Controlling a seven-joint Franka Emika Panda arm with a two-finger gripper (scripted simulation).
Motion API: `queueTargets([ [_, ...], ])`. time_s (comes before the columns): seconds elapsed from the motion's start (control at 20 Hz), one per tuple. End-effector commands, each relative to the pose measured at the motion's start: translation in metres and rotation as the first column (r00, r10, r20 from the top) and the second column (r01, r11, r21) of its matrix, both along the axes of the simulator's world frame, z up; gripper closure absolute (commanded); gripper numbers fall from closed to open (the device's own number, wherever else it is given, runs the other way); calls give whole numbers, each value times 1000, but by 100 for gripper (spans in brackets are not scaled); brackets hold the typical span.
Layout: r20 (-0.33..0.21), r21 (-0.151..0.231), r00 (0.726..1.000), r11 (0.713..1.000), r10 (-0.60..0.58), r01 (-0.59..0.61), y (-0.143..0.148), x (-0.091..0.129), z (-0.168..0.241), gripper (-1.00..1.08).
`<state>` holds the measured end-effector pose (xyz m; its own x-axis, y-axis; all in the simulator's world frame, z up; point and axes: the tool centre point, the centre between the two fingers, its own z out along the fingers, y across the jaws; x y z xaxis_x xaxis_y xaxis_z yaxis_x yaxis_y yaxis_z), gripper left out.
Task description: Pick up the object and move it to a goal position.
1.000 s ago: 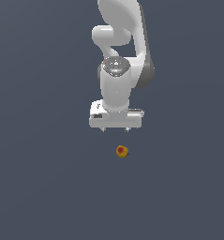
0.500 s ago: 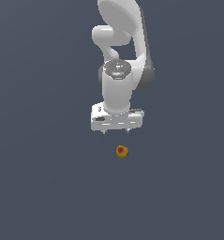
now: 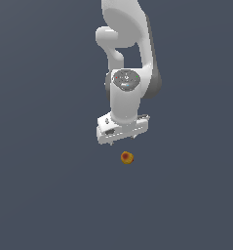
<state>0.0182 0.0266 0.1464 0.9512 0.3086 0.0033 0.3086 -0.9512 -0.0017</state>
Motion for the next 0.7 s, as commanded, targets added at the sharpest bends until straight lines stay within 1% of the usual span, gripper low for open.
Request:
queueTargets([
  [0.0,-1,-3,997,997,77,-77,2,1,-5,-92],
  [0.15,-3,-5,986,986,169,-169,6,3,-12,-92],
  [0.3,-4,-7,966,966,259,-259,9,5,-18,-92],
  [0.45,-6,-7,938,938,346,-346,12,7,-25,-92],
  [0.65,-7,-7,889,889,458,-459,16,9,-33,-92],
])
